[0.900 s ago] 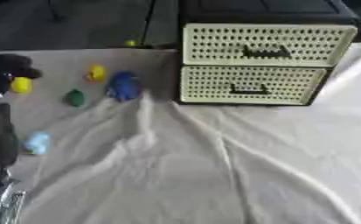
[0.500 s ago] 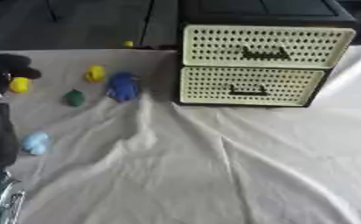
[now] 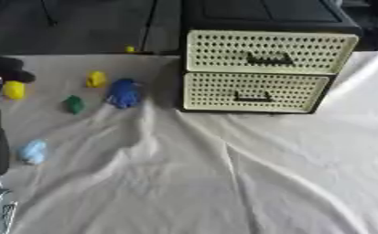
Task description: Pick up objects from table and place into drawer.
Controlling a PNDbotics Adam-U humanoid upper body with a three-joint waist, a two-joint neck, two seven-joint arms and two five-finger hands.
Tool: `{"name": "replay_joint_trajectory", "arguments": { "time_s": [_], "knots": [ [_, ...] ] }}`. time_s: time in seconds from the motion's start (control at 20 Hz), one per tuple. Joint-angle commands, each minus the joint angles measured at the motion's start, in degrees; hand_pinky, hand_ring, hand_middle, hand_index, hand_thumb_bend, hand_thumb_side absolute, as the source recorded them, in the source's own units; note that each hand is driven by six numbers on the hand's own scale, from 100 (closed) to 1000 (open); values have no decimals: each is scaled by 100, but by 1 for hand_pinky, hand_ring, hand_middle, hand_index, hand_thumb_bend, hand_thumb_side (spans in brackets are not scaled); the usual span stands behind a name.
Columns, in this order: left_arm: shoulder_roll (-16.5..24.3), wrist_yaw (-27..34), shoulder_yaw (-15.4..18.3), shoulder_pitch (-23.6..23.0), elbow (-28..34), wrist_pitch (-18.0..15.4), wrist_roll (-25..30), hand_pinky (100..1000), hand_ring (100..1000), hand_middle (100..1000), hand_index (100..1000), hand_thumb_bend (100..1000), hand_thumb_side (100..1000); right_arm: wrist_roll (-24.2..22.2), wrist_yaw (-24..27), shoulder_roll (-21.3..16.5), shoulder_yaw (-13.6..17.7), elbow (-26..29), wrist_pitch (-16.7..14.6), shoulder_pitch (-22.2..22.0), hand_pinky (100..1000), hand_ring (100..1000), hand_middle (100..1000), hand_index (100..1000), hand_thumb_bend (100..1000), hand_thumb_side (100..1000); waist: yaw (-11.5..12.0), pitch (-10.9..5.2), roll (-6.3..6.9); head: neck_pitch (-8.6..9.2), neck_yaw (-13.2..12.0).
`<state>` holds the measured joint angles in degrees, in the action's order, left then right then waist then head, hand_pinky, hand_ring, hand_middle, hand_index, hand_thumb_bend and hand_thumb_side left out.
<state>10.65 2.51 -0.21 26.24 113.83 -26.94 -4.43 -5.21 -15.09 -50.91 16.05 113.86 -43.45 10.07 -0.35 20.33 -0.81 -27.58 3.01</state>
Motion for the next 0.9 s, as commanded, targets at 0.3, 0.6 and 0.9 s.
{"name": "replay_joint_trajectory", "arguments": {
  "time_s": [0.3, 0.6, 0.9],
  "knots": [
    [128, 57, -47, -4, 76, 10, 62, 569, 597, 697, 858, 207, 886, 535, -289, -887, -317, 74, 991, 199, 275, 100, 100, 815, 100, 336, 69, -203, -63, -88, 147],
    [130, 92, -74, -20, 76, 13, 108, 569, 598, 694, 854, 204, 882, 222, -234, -1133, -555, 74, 1386, 341, 311, 100, 107, 858, 100, 399, 167, -251, -114, -119, 235],
    [124, 132, -104, -35, 76, 20, 145, 568, 597, 693, 854, 204, 884, -486, -200, -1298, -828, 71, 1652, 449, 329, 100, 101, 856, 100, 427, 273, -272, -128, -113, 355]
  ]
}}
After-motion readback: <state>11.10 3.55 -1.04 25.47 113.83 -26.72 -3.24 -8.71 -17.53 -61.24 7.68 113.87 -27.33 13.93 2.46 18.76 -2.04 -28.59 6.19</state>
